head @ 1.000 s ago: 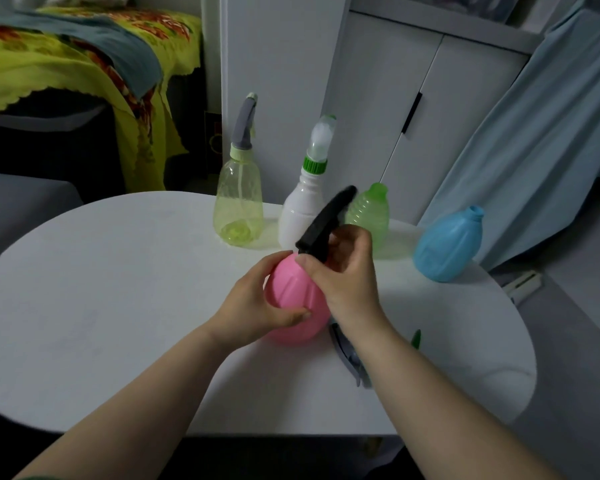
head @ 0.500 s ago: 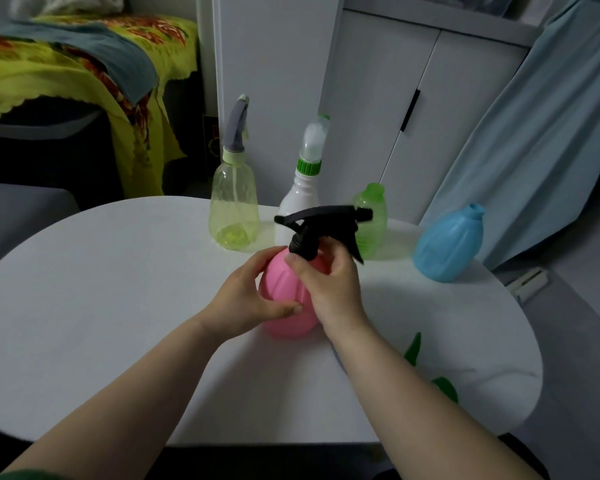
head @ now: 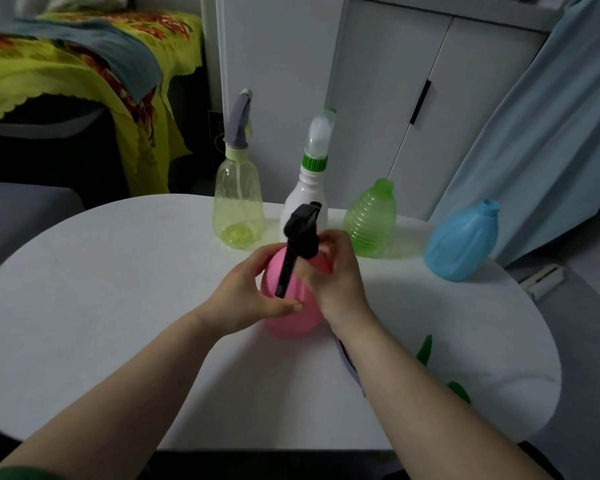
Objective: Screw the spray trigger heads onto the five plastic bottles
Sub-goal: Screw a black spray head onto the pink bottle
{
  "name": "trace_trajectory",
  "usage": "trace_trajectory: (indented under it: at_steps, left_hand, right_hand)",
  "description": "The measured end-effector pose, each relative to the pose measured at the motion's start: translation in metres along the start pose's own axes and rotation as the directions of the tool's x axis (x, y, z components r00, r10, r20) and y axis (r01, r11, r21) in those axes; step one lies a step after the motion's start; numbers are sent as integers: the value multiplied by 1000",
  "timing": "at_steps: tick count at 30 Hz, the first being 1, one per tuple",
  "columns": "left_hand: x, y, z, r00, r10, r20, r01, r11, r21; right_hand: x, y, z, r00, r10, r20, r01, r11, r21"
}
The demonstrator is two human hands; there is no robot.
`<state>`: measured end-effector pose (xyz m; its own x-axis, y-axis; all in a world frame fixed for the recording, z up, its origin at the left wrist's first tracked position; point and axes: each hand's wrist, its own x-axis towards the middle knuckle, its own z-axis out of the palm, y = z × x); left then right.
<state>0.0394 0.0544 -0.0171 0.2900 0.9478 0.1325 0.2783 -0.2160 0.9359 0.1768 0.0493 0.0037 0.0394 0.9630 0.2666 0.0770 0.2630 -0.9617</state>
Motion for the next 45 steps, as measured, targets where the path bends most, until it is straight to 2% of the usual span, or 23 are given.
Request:
trace_trajectory:
  at_steps: [3,6,10,14,19,21,26,31,35,40,42,43,45]
  left_hand:
    - [0,1,0,1000,-6,16,7,1000,-10]
    - [-1,3,0,1000,-6,13,6,1000,-5]
    - [0,2,1,1000,-10,11,11,999,-42]
    - [1,2,1,1000,1,19,-1,1000,-19]
    - [1,2,0,1000,-4,21,5,999,-32]
    - [2,2,0,1000,-4,20,5,999,-37]
    - [2,2,0,1000,-2,24,3,999,-41]
    - [2,0,1,1000,9,12,-9,999,-49]
    - [1,-1,2,1000,27,-14,-27,999,-47]
    - [3,-4,5,997,60,-53,-60,998,16]
    - [4,-5,3,996,63,-59,-60,998,36]
    - [4,-4,2,997,58,-56,-56,998,39]
    - [5,-3,0,998,46,-39,-44,998,45]
  right_hand:
    - [3,-1,-4,991,23,133,-25,1000,14]
    - [7,-5,-13,976,-24,215,25,1000,-2]
    - [12,-9,-15,987,-35,160,21,996,88]
    - [12,-10,-7,995,-39,91,35,998,48]
    - [10,-16,-12,965,22,260,-14,999,-31]
    - [9,-17,-17,963,48,267,-34,998,-56]
    - [11,-11,-13,994,2,109,3,999,-47]
    - [13,-17,-17,957,-27,288,48,997,-65]
    - [12,-20,-14,974,-31,225,55,993,-104]
    - [2,-14,-5,995,-95,33,100,977,-190]
    - [1,-15,0,995,-96,1,94,974,-204]
    - [3,-19,-2,997,-78,29,82,979,-186]
    - [14,-28,-13,979,4,205,30,986,-164]
